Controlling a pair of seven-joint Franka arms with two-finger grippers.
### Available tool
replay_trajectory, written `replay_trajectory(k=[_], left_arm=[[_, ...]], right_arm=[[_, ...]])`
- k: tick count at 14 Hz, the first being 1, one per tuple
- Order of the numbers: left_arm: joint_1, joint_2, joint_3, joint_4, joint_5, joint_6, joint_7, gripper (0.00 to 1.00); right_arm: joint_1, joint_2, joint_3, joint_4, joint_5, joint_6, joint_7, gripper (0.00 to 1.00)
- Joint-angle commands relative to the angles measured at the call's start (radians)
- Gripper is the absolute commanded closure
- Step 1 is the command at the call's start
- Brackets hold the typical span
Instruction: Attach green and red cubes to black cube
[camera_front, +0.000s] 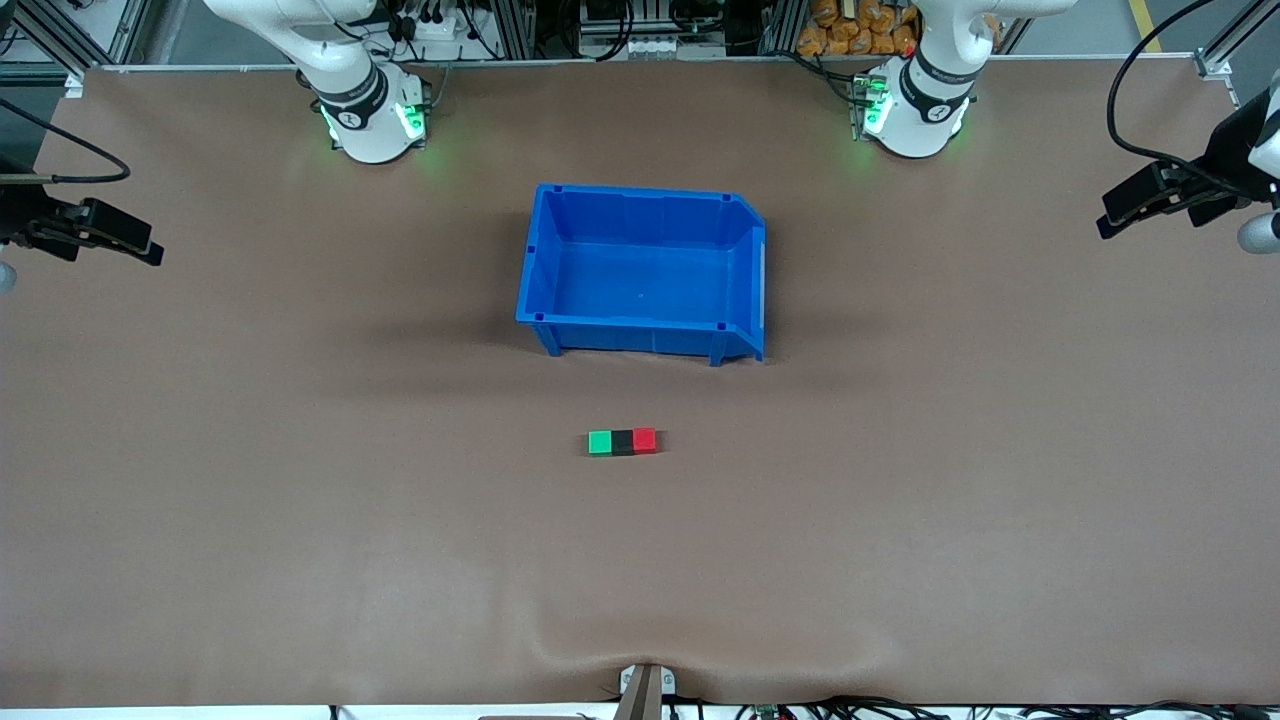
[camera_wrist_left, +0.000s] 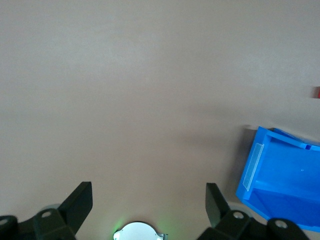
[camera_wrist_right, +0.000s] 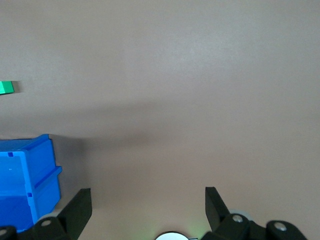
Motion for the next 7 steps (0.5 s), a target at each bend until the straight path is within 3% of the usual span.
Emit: replay_trajectory(k=[1,7], left_arm=[[0.015,-0.041,-0.014,-0.029,-0.015,-0.011,0.014,0.00],[0.015,-0.047,-0.020,-0.040,-0.051,-0.008,0.012,0.00]], right_arm=[[0.003,0.011,0.001,0.017,0.005,-0.005,0.004,0.00],[0.003,0.011,0.001,0.017,0.005,-0.005,0.004,0.00]])
